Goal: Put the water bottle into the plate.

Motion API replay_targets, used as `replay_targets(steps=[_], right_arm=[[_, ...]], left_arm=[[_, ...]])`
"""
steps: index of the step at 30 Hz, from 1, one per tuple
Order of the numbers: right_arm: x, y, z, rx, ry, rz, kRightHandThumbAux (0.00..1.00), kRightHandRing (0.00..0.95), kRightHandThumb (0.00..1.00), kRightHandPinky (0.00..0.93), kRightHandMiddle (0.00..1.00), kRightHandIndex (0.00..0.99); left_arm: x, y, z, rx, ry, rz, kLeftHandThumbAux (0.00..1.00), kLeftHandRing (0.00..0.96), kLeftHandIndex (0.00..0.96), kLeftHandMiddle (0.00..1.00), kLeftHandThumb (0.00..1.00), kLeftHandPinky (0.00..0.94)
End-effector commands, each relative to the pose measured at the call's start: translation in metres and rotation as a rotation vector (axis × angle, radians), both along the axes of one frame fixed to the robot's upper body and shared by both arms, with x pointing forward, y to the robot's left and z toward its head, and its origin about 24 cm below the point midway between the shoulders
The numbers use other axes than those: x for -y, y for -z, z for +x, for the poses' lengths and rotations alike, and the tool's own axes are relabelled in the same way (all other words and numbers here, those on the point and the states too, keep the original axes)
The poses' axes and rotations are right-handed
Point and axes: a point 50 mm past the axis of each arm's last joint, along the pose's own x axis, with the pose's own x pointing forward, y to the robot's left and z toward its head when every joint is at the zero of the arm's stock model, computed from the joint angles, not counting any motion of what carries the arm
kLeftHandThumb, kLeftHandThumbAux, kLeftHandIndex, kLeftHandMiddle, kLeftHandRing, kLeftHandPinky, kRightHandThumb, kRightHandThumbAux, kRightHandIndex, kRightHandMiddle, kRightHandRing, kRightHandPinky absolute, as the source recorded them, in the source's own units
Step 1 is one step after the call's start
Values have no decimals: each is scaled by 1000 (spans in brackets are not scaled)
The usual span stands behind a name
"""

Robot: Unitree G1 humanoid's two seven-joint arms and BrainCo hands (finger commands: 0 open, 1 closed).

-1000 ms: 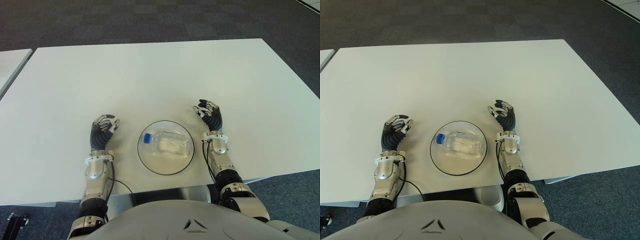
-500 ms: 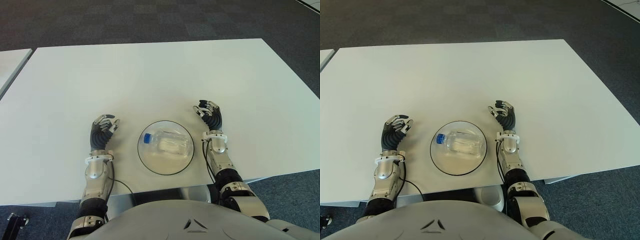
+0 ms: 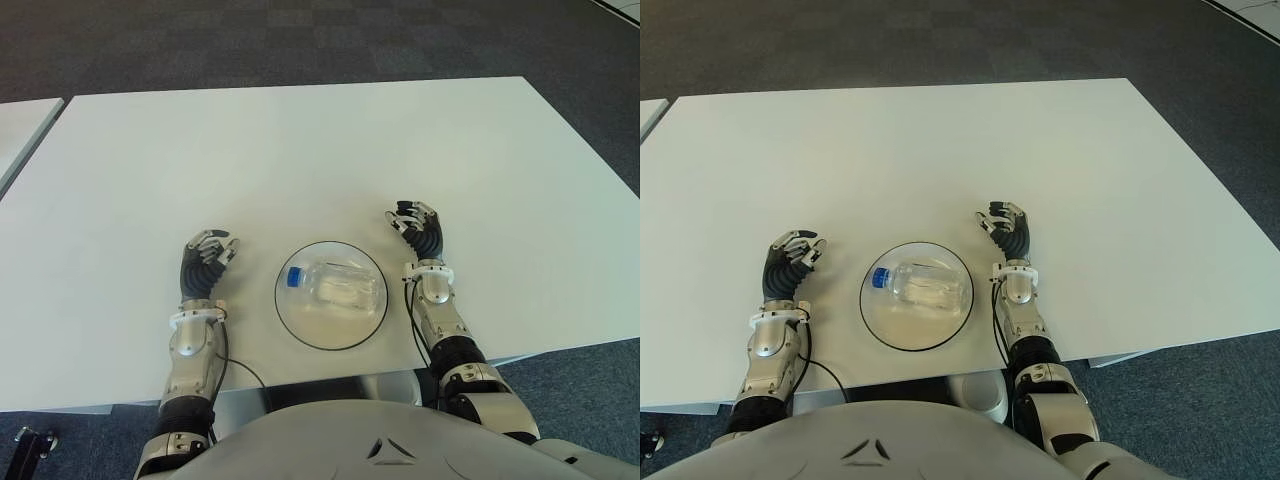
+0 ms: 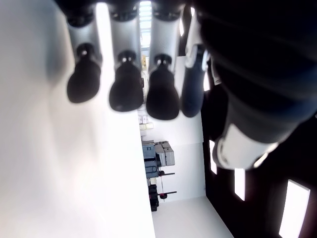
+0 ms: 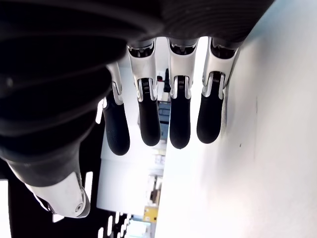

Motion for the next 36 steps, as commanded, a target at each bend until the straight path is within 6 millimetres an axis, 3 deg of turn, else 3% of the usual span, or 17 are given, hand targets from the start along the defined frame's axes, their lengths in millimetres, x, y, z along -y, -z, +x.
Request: replay_targets(steps=[1, 17, 36], right_arm=[[1, 11, -7, -70, -2, -3, 732, 523, 708, 547, 507, 429], [0, 9, -7, -67, -38, 46, 732, 507, 708, 524, 498, 428], [2, 4, -9, -64, -132, 131, 735, 507, 705, 534, 485, 423]], left_arm=[[1, 9, -8, -59, -29, -47, 715, 756, 436, 759, 705, 748], [1, 8, -8, -84, 45, -62, 717, 759, 436, 760, 702, 760], [-3, 13, -8, -154, 79, -124, 718, 707, 434, 714, 704, 667]])
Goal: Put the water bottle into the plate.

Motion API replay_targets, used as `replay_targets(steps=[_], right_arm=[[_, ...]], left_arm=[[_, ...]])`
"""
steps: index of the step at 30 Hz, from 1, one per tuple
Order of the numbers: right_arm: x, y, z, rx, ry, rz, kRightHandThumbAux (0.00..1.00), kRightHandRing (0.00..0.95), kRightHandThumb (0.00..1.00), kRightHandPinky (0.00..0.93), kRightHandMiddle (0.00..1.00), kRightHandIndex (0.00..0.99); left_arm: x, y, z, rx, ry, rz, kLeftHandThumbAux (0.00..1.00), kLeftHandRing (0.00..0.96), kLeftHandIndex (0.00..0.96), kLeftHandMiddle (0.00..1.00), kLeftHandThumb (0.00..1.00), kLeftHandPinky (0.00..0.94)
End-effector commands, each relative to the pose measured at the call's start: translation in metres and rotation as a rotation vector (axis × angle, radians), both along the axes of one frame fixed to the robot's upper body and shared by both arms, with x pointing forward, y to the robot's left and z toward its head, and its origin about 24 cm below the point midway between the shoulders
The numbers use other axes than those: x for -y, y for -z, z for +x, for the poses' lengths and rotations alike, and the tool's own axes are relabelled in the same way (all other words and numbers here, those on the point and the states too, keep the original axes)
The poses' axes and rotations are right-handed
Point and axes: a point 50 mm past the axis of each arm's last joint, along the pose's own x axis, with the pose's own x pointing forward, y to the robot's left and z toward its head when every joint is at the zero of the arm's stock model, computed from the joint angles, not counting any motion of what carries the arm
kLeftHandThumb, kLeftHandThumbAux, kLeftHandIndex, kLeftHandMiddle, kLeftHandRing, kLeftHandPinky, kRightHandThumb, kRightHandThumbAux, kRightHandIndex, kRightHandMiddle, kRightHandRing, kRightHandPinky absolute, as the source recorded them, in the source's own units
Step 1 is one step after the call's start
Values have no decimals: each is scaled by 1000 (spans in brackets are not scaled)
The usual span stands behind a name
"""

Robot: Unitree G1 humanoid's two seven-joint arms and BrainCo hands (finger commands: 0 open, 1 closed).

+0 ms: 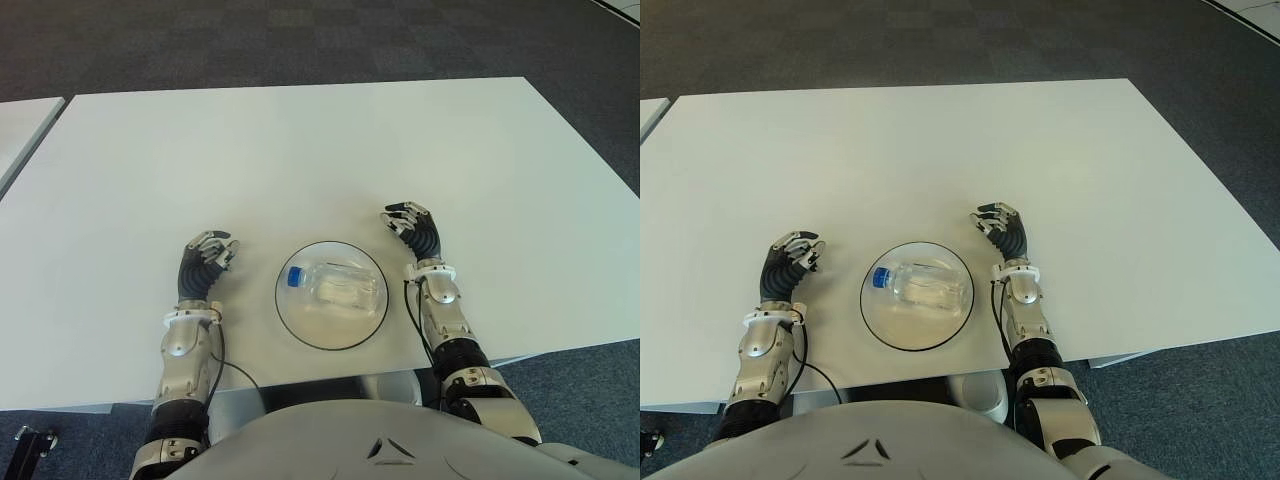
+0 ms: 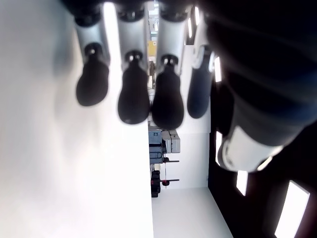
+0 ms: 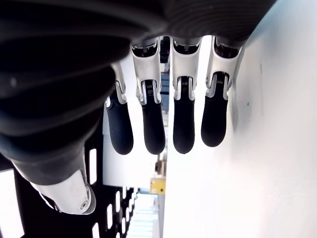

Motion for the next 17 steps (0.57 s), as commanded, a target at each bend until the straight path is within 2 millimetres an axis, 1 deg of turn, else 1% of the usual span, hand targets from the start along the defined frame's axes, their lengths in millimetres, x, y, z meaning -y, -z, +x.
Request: replay_targets(steps=[1, 17], right_arm=[[1, 8, -7, -55, 2, 19, 735, 508, 705, 534, 484, 423], [2, 4, -7, -58, -48, -9, 734, 521, 706, 548, 489, 424]], left_arm=[[1, 13, -8, -91, 6, -29, 718, 705, 434, 712, 704, 663], [1, 11, -9, -83, -5, -30, 718, 690, 434, 693, 705, 671]])
